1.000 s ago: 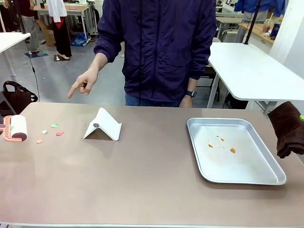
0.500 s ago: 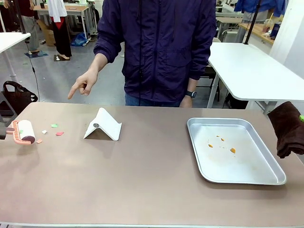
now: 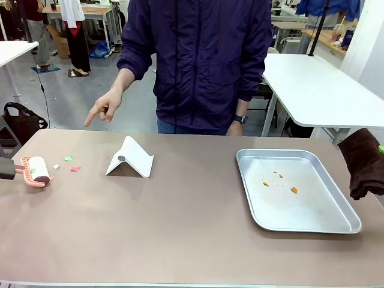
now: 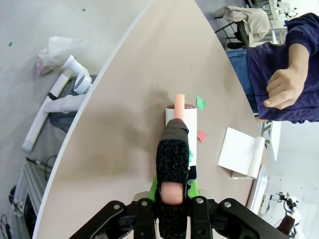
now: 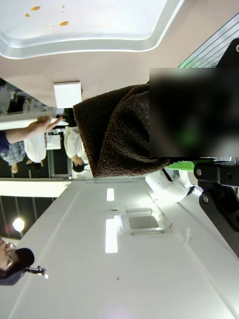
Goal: Clean the surface of the table.
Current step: If a person points to the right, clean the right side of the table with your right hand, and if they point to the left, clean the left side with your left hand.
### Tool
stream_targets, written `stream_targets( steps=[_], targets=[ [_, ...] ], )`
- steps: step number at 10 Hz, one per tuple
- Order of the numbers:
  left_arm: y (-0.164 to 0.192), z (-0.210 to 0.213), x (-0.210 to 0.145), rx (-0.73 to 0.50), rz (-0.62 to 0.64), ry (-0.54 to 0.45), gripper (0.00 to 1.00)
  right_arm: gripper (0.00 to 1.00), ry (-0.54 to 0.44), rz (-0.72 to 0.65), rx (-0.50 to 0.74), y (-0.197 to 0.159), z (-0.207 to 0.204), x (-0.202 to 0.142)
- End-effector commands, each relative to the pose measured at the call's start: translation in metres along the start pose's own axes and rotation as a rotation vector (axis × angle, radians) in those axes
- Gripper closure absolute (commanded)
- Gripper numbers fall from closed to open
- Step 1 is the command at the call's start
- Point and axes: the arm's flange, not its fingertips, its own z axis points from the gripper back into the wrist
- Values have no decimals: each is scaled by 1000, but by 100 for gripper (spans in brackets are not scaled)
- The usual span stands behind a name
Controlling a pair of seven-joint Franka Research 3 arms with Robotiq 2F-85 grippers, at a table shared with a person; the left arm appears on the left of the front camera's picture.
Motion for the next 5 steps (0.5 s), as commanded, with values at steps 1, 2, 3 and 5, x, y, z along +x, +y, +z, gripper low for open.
stream_targets(
  steps=[1, 2, 3, 5],
  targets=[
    [1, -15, -13, 23, 32, -5, 78, 100, -1, 5, -7, 5, -1, -1],
    [3, -22, -10, 35, 50, 0, 78, 100, -1, 5, -7, 5, -1, -1],
    [5, -29, -6, 43, 71, 2, 78, 100, -1, 5, -7, 5, -1, -1],
    [5, -39, -2, 55, 94, 26, 78, 100, -1, 5, -7, 5, -1, -1]
  ],
)
